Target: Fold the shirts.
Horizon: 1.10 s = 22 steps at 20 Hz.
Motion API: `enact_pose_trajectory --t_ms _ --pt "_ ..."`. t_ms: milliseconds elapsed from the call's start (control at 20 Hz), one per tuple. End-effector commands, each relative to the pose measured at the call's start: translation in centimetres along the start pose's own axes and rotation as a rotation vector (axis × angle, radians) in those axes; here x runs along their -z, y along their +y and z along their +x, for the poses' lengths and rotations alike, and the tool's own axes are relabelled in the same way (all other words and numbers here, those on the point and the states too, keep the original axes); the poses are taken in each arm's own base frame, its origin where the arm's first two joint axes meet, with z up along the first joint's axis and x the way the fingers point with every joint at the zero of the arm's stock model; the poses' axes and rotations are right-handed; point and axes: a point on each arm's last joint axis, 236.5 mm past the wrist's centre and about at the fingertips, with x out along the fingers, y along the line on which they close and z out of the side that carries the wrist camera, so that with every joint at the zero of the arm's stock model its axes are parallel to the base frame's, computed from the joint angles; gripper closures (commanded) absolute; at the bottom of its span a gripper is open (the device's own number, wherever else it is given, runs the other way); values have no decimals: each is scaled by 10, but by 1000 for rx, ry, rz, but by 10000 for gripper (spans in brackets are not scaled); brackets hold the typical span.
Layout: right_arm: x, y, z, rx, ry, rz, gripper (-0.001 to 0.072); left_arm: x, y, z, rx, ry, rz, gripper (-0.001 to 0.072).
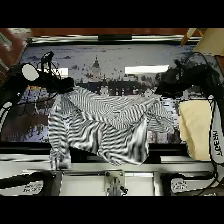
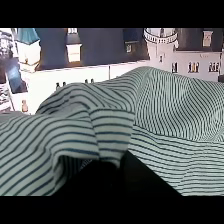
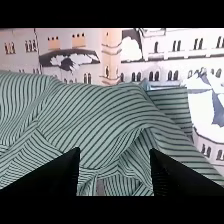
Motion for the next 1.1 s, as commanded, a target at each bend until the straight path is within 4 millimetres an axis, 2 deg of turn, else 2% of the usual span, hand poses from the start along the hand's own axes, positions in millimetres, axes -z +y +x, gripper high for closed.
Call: enact_pose_trajectory --t_ms 0,50,100,150,200,250,350,450,550,650,850,900,950,1000,1050 --pt "-24 25 -36 -55 -98 -25 160 -6 5 9 5 -8 -25 660" --pt "-13 45 -36 -121 -62 -17 160 -10 6 6 6 -17 -27 660" --pt "6 69 -29 -200 16 -16 160 -14 7 3 6 -26 -28 660" --pt "32 92 -17 -274 106 -32 160 -17 5 1 9 -37 -27 660" --pt "59 106 -3 -308 187 -51 160 -20 4 -1 12 -44 -25 660" --pt "84 116 14 -312 255 -85 160 -22 2 -3 17 -48 -26 660" --pt "115 123 44 -275 308 -168 160 -19 -3 -3 38 -36 -37 660" --pt "129 124 65 -186 310 -286 160 -16 -4 -3 40 -22 -39 660" --pt "135 135 77 -135 292 -416 160 -14 -3 -3 39 -15 -38 660" --pt "143 146 85 -109 290 -528 160 -14 -3 -2 37 -14 -38 659" --pt "160 148 91 -37 330 -669 160 -9 3 13 26 19 -45 659" --pt "161 146 91 -25 333 -681 159 -7 5 19 22 30 -47 623" --pt "160 143 91 -15 335 -686 160 -6 7 22 20 36 -13 356" --pt "159 139 89 -3 337 -684 160 -7 8 22 20 35 55 -11" --pt "157 133 86 8 343 -680 159 -9 13 16 7 35 109 -9"
